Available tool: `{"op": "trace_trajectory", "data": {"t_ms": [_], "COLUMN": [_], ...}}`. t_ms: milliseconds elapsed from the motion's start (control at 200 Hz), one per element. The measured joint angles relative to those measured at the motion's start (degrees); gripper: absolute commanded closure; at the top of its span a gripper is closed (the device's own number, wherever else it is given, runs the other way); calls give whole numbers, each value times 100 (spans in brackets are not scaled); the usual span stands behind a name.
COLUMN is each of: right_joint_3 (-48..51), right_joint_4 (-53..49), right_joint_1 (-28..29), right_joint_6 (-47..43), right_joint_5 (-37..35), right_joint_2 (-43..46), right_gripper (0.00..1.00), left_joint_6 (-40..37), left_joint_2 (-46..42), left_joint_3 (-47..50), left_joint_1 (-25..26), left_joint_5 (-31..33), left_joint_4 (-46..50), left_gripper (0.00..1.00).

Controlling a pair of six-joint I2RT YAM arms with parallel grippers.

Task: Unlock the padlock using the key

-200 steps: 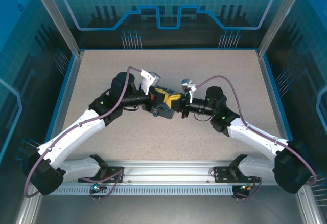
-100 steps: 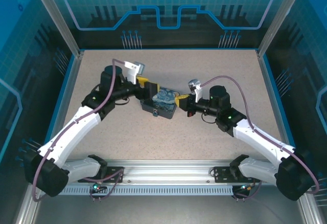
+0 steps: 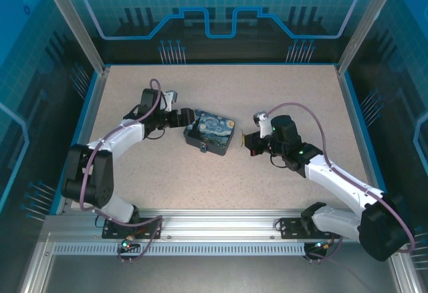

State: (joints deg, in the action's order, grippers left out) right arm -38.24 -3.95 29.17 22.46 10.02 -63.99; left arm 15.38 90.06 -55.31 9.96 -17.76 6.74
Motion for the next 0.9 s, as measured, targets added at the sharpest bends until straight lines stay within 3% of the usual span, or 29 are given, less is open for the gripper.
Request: {"op": "trace_trajectory", "data": {"t_ms": [280, 615, 900], "right_joint_3": [0, 0, -7], "right_joint_4": [-83, -116, -70], "right_joint_1": [-11, -11, 15], "right_joint_6": [0, 0, 48], "right_joint_5": [-70, -63, 39], "right_joint_2": [-74, -109, -570], "right_gripper": [100, 100, 100], "left_joint_6": [20, 15, -70], "left_joint_2": [715, 1471, 1768], "left_joint_3": [-153, -922, -1408], "left_joint_1": [37, 339, 592], "left_joint_5": [-313, -684, -874], "left_joint_4": [-352, -400, -389], "left_gripper": [13, 25, 16]}}
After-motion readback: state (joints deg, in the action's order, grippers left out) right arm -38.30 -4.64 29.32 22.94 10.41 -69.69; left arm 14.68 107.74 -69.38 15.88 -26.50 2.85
